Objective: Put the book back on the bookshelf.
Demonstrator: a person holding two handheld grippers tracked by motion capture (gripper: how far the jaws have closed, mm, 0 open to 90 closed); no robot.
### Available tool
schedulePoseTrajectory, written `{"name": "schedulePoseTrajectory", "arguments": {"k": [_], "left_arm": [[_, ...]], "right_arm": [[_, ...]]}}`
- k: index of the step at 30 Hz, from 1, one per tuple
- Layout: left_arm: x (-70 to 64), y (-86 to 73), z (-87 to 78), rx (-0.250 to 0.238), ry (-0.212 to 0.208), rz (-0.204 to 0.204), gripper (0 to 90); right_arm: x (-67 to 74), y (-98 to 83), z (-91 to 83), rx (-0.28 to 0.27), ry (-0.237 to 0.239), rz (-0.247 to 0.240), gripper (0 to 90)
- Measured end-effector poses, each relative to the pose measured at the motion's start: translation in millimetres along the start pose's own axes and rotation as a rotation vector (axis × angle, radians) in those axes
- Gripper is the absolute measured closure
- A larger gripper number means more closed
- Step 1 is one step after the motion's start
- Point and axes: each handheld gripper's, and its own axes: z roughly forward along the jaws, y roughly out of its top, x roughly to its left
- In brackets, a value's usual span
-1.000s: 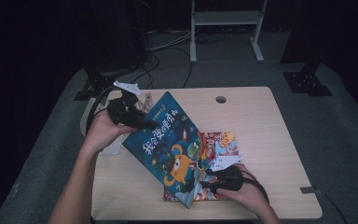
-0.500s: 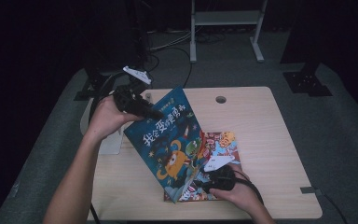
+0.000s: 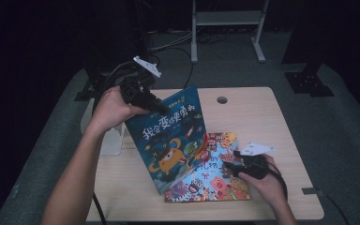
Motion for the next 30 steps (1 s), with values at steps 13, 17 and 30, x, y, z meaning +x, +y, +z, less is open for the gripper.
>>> {"name": "schedulePoseTrajectory", "arguments": {"k": [13, 17, 30], "left_arm": [[-17.2, 12.6, -7.0, 0.062, 0.047, 0.041, 81.6], [-21.5, 15.0, -8.4, 0.083, 0.058, 0.055, 82.5], [-25.0, 10.5, -32.6, 0.029, 0.072, 0.029, 82.5]], "right_arm": [[-65.5, -38.8, -13.4, 0.030, -0.254, 0.192, 36.0], [-71.7, -46.2, -9.5, 0.067, -0.291, 0.222, 34.5], [-77.6, -52.6, -1.0, 0.110, -0.314, 0.249, 28.7]]}}
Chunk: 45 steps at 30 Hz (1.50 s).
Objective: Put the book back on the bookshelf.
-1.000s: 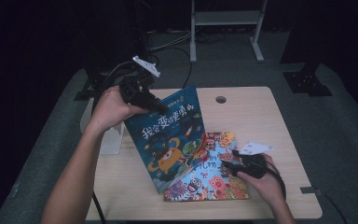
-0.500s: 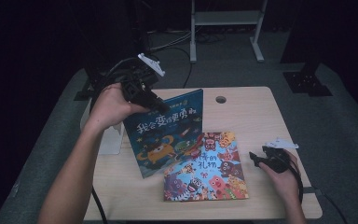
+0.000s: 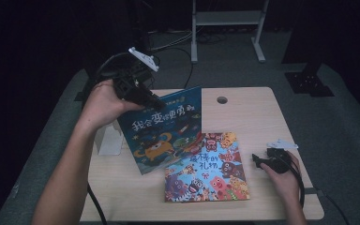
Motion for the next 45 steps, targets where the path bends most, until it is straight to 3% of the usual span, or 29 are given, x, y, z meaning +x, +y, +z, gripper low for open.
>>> {"name": "schedulePoseTrajectory", "arguments": {"k": [7, 13, 21, 39, 45], "left_arm": [[3.3, -13.0, -17.0, -0.006, 0.029, -0.039, 82.5], [6.2, -29.6, -37.8, -0.029, 0.054, -0.077, 82.5], [10.7, -56.2, -61.7, -0.029, 0.091, -0.114, 82.4], [20.3, -120.7, -117.1, -0.042, 0.178, -0.246, 82.4], [22.1, -140.5, -130.4, -0.022, 0.208, -0.288, 82.4]], "right_arm": [[-0.4, -1.6, 2.7, -0.017, 0.011, 0.010, 26.0], [1.1, -0.1, 5.5, 0.003, 0.025, -0.007, 13.0], [0.7, 1.2, 6.9, 0.007, 0.034, -0.013, 13.1], [-0.2, 1.6, 7.3, 0.004, 0.025, -0.007, 13.8], [-0.3, 1.6, 7.3, 0.003, 0.024, -0.005, 14.0]]}}
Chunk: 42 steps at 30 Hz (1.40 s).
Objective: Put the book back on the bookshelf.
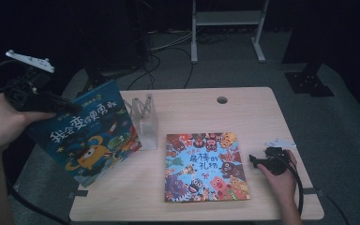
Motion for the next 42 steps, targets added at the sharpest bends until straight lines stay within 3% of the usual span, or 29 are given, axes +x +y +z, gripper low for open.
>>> {"name": "schedulePoseTrajectory", "arguments": {"k": [9, 15, 22, 37, 42], "left_arm": [[14.8, -18.9, -6.9, 0.016, 0.043, -0.063, 82.4], [26.9, -28.0, -3.9, 0.056, 0.093, -0.110, 82.4], [42.7, -37.6, 2.0, 0.054, 0.105, -0.169, 82.5], [64.1, -29.8, 39.4, 0.057, 0.225, -0.281, 82.4], [73.4, -25.3, 49.0, 0.039, 0.236, -0.314, 82.5]], "right_arm": [[-0.1, 0.0, 0.0, 0.000, -0.003, 0.004, 14.1], [-0.2, 0.0, 0.0, 0.000, -0.003, 0.003, 14.1], [-0.2, 0.0, -0.1, -0.001, -0.004, 0.004, 14.3], [-0.2, 0.0, -0.1, -0.001, -0.005, 0.005, 14.4], [-0.2, 0.0, -0.1, -0.001, -0.005, 0.005, 14.4]]}}
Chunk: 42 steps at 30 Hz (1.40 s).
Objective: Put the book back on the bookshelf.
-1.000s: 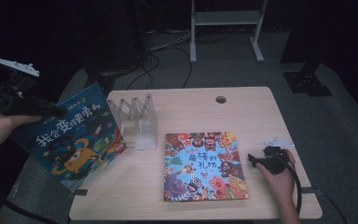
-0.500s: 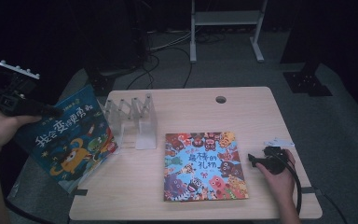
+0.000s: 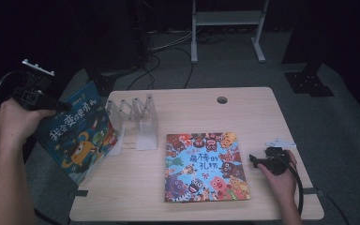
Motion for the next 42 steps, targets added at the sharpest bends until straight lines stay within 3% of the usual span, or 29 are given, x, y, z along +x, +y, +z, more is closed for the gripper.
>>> {"name": "schedulePoseTrajectory", "arguments": {"k": [5, 19, 25, 42], "left_arm": [[4.2, 8.2, 9.1, -0.024, 0.016, -0.032, 82.5], [11.3, 23.4, 24.8, -0.044, 0.088, -0.073, 82.4], [17.8, 24.4, 26.2, -0.051, 0.087, -0.090, 82.3], [20.0, 21.3, 24.7, -0.030, 0.099, -0.098, 81.4]], "right_arm": [[0.0, 0.0, 0.0, 0.000, 0.000, 0.000, 14.4], [0.0, 0.0, 0.0, 0.000, 0.000, 0.000, 14.4], [-0.1, 0.1, -0.1, 0.002, 0.001, -0.002, 14.4], [0.0, 0.0, 0.0, 0.000, 0.000, 0.000, 14.4]]}}
